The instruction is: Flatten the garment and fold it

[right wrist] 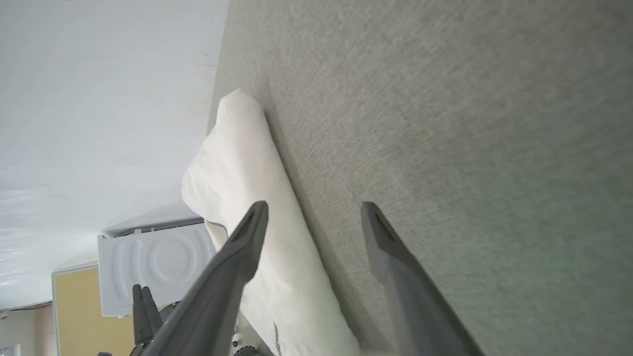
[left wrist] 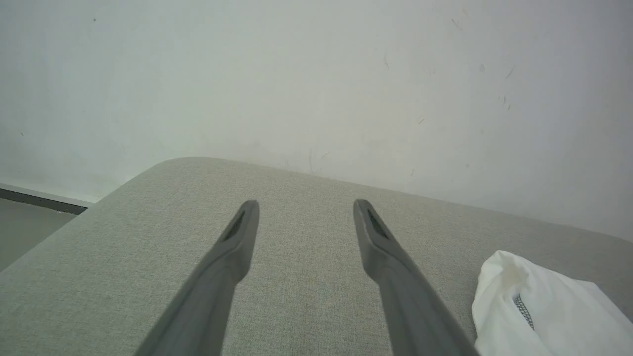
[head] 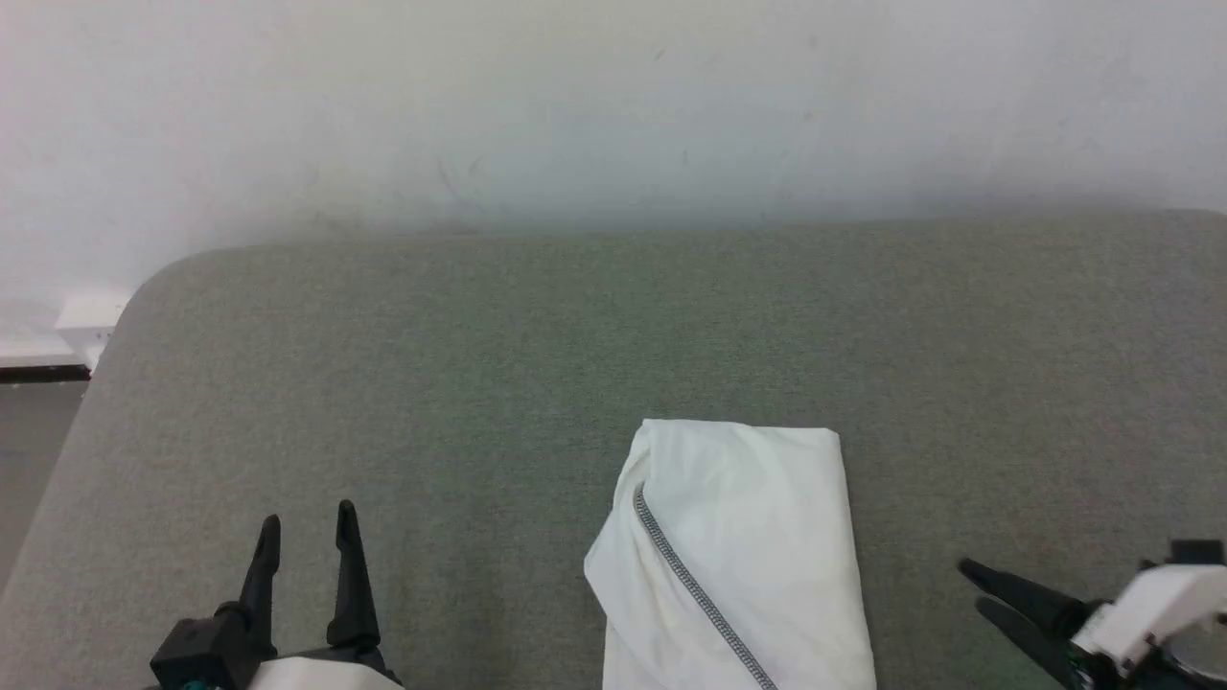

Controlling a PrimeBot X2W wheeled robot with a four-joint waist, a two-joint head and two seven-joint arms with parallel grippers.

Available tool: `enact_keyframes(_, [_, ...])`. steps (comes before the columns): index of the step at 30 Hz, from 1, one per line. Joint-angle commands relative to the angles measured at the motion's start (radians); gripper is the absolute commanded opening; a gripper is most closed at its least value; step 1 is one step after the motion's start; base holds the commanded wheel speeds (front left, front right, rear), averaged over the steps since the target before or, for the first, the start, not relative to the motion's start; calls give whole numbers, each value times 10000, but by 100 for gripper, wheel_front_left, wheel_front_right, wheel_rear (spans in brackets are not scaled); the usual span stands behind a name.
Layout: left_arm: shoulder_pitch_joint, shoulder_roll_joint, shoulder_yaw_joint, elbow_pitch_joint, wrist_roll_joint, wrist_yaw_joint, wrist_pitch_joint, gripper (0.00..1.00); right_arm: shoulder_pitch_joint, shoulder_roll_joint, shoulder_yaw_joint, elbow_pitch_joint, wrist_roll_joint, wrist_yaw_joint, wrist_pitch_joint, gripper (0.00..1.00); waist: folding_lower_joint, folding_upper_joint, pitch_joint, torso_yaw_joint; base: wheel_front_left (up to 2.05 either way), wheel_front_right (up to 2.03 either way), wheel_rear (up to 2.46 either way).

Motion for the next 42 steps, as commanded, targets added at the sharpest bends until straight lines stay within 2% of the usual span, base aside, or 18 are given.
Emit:
enact_keyframes(1, [-68, -5, -22, 23, -36, -72, -47, 100, -216, 38, 95, 79, 127, -4, 41, 100, 0, -1, 67, 139, 0, 0, 0])
enact_keyframes(8, [-475, -61, -321, 177, -28, -158, -47, 100, -1383, 81, 2060, 1659, 1414, -4, -174, 100, 0, -1, 378, 479, 0, 0, 0])
enact_keyframes(11, [-585, -84, -412, 254, -3, -167, -47, 100, -1588, 83, 2836, 2077, 1396, -4, -309, 98, 0, -1, 415, 584, 0, 0, 0])
enact_keyframes(12, [-604, -91, -425, 269, -6, -167, -47, 100, -1618, 83, 3030, 2167, 1282, -4, -381, 49, 0, -1, 414, 611, 0, 0, 0])
enact_keyframes(13, [-618, -98, -433, 279, -10, -164, -47, 100, -1643, 83, 3163, 2242, 1249, -4, -446, 16, 0, -1, 420, 633, 0, 0, 0])
enact_keyframes(14, [-634, -105, -428, 281, -26, -152, -47, 100, -1664, 83, 3248, 2318, 1266, -4, -479, 0, 0, -1, 417, 657, 0, 0, 0])
enact_keyframes(20, [-673, -133, -413, 222, -37, -135, -47, 100, -1800, -343, 4004, 1941, 558, -4, -899, 0, 0, -1, 397, 648, 0, 0, 0])
enact_keyframes(28, [-638, -146, -319, 120, 100, -130, -47, 100, -1797, -1744, 5753, 162, -1065, -4, -2048, 0, 0, -1, 310, 214, 0, 0, 0])
enact_keyframes(33, [-604, -152, -319, -29, 178, -129, -47, 100, -1866, -2756, 6610, -514, -2377, -4, -2490, 0, 0, -1, 331, -413, 0, 0, 0])
enact_keyframes(42, [-975, -162, -506, -607, 335, -70, -47, 100, -2408, -3901, 7214, -1398, -3784, -4, -2685, 0, 0, -1, 1206, -2135, 0, 0, 0])
